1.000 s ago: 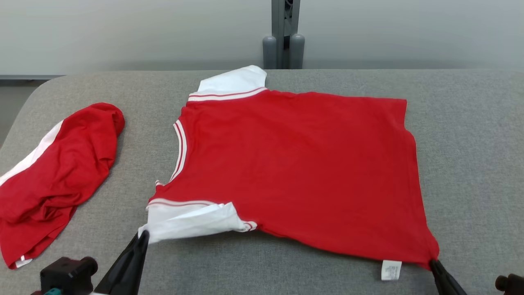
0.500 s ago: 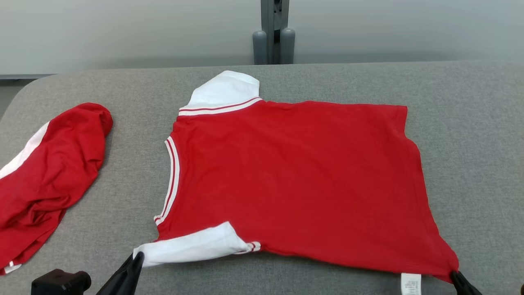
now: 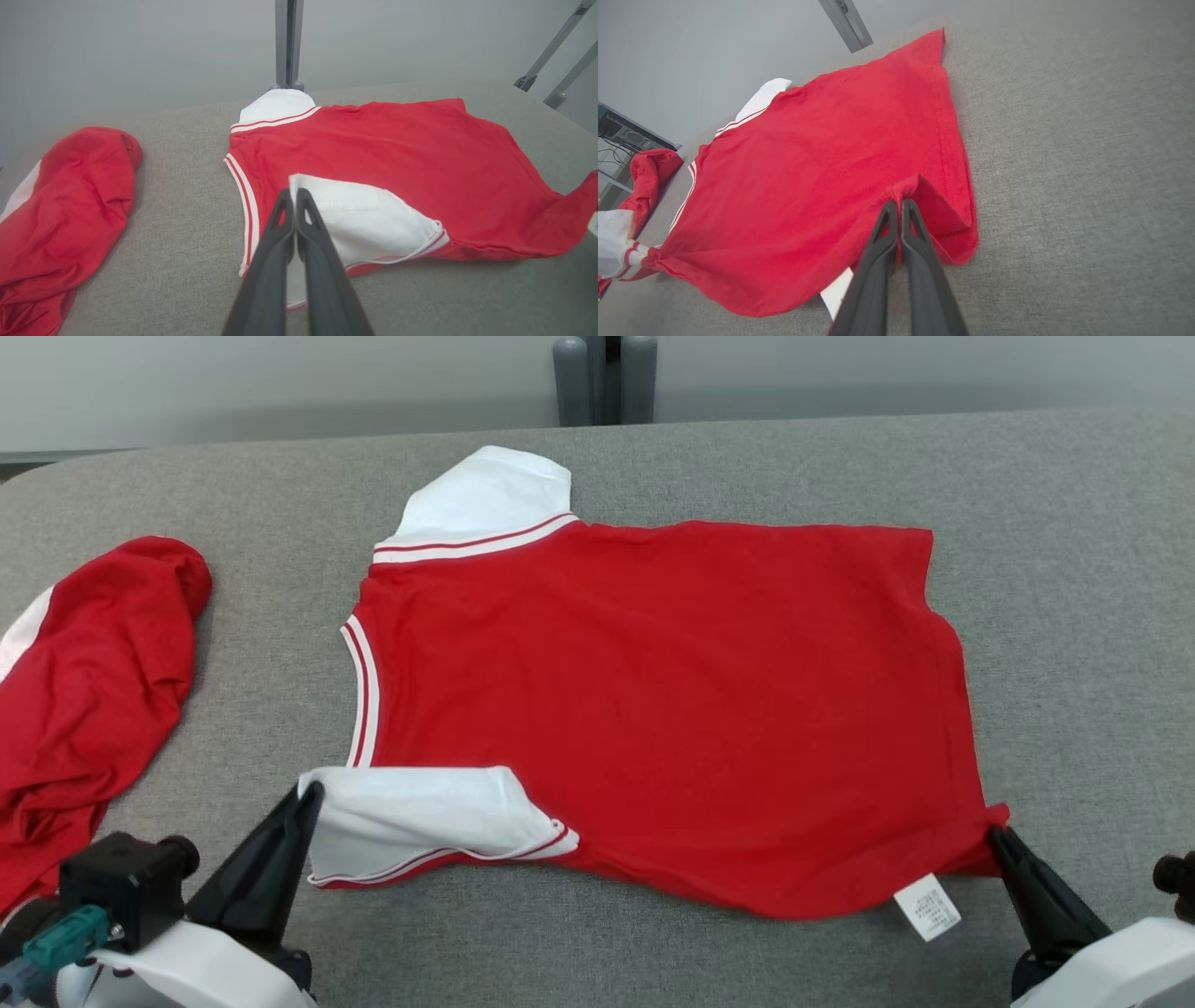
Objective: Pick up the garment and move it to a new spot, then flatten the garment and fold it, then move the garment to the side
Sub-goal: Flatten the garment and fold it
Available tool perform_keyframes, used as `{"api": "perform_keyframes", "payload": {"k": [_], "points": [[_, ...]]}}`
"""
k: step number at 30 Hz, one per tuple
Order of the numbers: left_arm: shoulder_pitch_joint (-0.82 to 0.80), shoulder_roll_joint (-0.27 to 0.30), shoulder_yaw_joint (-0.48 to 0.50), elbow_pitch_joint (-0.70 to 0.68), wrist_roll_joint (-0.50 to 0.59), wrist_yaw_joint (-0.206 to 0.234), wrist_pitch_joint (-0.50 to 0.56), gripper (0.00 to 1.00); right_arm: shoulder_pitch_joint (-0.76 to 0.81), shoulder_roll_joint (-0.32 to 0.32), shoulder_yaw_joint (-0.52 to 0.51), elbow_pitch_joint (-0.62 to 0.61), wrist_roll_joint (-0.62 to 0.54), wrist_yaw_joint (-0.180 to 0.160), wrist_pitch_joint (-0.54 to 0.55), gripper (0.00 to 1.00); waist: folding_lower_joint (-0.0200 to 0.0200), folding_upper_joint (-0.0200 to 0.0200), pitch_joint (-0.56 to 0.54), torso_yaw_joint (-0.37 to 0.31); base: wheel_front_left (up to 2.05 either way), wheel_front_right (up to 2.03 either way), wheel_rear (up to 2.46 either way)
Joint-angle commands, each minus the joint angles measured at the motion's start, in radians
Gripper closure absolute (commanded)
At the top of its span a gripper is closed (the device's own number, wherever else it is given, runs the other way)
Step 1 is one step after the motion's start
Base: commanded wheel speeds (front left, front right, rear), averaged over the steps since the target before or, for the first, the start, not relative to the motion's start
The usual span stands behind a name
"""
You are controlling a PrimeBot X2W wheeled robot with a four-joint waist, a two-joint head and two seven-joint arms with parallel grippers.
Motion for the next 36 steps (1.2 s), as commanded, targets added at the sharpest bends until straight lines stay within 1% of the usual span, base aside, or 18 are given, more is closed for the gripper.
{"api": "perform_keyframes", "payload": {"k": [1,6,8,9,12,14,15,17,21,22,23,24,25,27,30,34,36], "points": [[-0.044,-0.001,0.003,0.017,0.013,-0.007,-0.012,1.0,-0.03,-0.004,-0.01,0.003,0.003,0.0,-0.006,1.0,0.0,0.0,0.017,-0.003,0.0,0.0,0.0],[-0.144,-0.007,-0.005,0.09,0.014,-0.033,-0.03,1.0,-0.131,-0.013,-0.014,0.038,-0.007,0.0,-0.016,1.0,0.0,0.0,0.06,-0.006,0.0,0.0,0.0],[-0.173,-0.012,-0.004,0.121,0.007,-0.036,-0.035,1.0,-0.177,-0.012,-0.015,0.067,0.006,0.0,-0.02,1.0,0.0,0.0,0.08,-0.008,0.0,0.0,0.0],[-0.191,-0.009,-0.006,0.142,0.012,-0.039,-0.033,1.0,-0.197,-0.022,-0.019,0.086,0.001,0.0,-0.022,1.0,0.0,0.0,0.091,-0.006,0.0,0.0,0.0],[-0.239,-0.026,-0.022,0.186,0.008,-0.051,-0.04,1.0,-0.255,-0.032,-0.01,0.129,0.013,0.0,-0.03,1.0,0.0,0.0,0.125,0.0,0.0,0.0,0.0],[-0.266,-0.042,-0.028,0.218,0.007,-0.057,-0.056,1.0,-0.286,-0.051,-0.01,0.165,-0.002,0.0,-0.033,1.0,0.0,0.0,0.141,0.004,0.0,0.0,0.0],[-0.279,-0.045,-0.034,0.233,0.006,-0.064,-0.065,1.0,-0.3,-0.047,-0.007,0.181,0.009,0.0,-0.033,1.0,0.0,0.0,0.148,0.007,0.0,0.0,0.0],[-0.299,-0.055,-0.04,0.271,0.004,-0.069,-0.078,1.0,-0.32,-0.064,-0.006,0.212,-0.005,0.0,-0.035,1.0,0.0,0.0,0.159,0.013,0.0,0.0,0.0],[-0.328,-0.071,-0.047,0.334,-0.002,-0.084,-0.111,1.0,-0.343,-0.07,0.001,0.266,0.005,0.0,-0.047,1.0,0.0,0.0,0.171,0.021,0.0,0.0,0.0],[-0.332,-0.077,-0.045,0.344,-0.008,-0.086,-0.121,0.87,-0.344,-0.068,0.004,0.275,0.009,0.0,-0.054,0.87,0.0,0.0,0.171,0.022,0.0,0.0,0.0],[-0.335,-0.085,-0.043,0.354,-0.012,-0.086,-0.13,0.42,-0.343,-0.066,-0.002,0.283,0.005,0.0,-0.06,0.54,0.0,0.0,0.171,0.022,0.0,0.0,0.0],[-0.34,-0.091,-0.041,0.362,-0.016,-0.087,-0.141,0.0,-0.341,-0.061,-0.012,0.289,0.009,0.0,-0.068,0.09,0.0,0.0,0.17,0.023,0.0,0.0,0.0],[-0.343,-0.096,-0.038,0.369,-0.017,-0.087,-0.152,0.0,-0.341,-0.053,-0.022,0.29,0.018,0.0,-0.083,0.0,0.0,0.0,0.167,0.023,0.0,0.0,0.0],[-0.344,-0.104,-0.033,0.373,-0.02,-0.084,-0.168,0.0,-0.338,-0.047,-0.031,0.292,0.017,0.0,-0.095,0.0,0.0,0.0,0.163,0.024,0.0,0.0,0.0],[-0.337,-0.12,-0.014,0.384,-0.025,-0.068,-0.211,0.0,-0.321,-0.03,-0.06,0.277,0.022,0.0,-0.152,0.0,0.0,0.0,0.149,0.021,0.0,0.0,0.0],[-0.338,-0.137,0.024,0.361,-0.004,-0.034,-0.287,0.0,-0.313,-0.013,-0.107,0.218,-0.028,0.0,-0.274,0.0,0.0,0.0,0.127,0.011,0.0,0.0,0.0],[-0.34,-0.14,0.035,0.348,0.011,-0.019,-0.32,0.0,-0.312,-0.008,-0.103,0.185,-0.07,0.0,-0.324,0.0,0.0,0.0,0.114,0.003,0.0,0.0,0.0]]}}
